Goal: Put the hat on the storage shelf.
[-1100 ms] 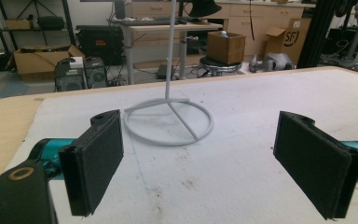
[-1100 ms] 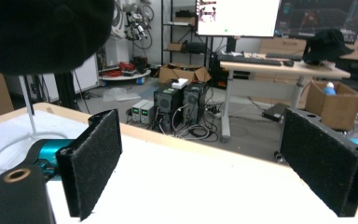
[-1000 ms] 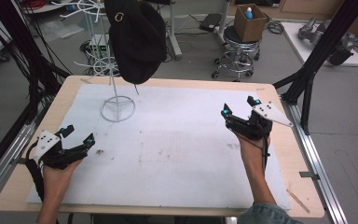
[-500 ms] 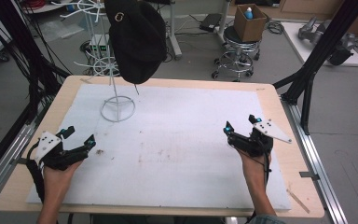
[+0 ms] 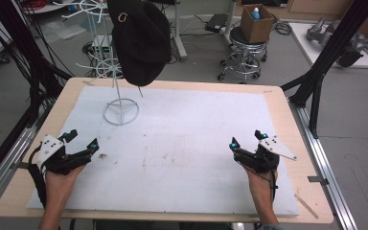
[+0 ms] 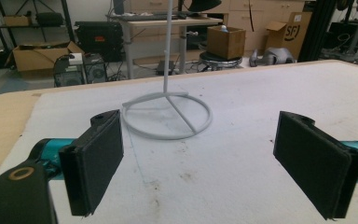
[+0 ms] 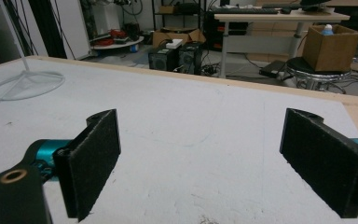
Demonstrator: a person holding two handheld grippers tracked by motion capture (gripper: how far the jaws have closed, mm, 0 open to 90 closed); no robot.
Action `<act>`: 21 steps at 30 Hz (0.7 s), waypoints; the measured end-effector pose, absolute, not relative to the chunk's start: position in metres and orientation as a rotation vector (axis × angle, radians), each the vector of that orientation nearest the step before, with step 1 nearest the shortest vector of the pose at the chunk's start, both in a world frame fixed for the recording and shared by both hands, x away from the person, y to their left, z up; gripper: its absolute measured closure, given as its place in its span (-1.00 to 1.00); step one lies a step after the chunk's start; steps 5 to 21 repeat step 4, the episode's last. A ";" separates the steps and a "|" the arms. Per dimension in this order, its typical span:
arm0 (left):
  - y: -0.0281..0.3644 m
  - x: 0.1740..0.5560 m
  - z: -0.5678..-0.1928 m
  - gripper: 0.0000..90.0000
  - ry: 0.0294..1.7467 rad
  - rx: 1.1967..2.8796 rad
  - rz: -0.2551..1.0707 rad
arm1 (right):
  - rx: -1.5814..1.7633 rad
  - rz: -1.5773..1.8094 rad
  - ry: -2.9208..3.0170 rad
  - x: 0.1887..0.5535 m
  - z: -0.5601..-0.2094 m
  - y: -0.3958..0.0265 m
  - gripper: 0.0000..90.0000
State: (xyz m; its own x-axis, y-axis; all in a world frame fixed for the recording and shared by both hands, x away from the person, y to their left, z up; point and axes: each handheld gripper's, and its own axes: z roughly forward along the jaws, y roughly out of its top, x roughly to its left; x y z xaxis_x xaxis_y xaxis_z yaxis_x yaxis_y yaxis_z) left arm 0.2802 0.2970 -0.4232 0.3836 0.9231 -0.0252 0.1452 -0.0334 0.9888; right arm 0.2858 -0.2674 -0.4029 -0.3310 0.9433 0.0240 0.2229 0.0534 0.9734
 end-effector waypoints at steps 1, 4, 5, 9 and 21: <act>0.297 0.280 -0.423 -0.64 1.011 1.485 0.838 | 1.190 1.331 1.640 0.286 -0.403 -0.268 -0.74; 0.296 0.281 -0.423 -0.64 1.007 1.492 0.840 | 1.200 1.345 1.630 0.285 -0.402 -0.268 -0.74; 0.296 0.281 -0.423 -0.64 1.007 1.492 0.840 | 1.200 1.345 1.630 0.285 -0.402 -0.268 -0.74; 0.296 0.281 -0.423 -0.64 1.007 1.492 0.840 | 1.200 1.345 1.630 0.285 -0.402 -0.268 -0.74; 0.296 0.281 -0.423 -0.64 1.007 1.492 0.840 | 1.200 1.345 1.630 0.285 -0.402 -0.268 -0.74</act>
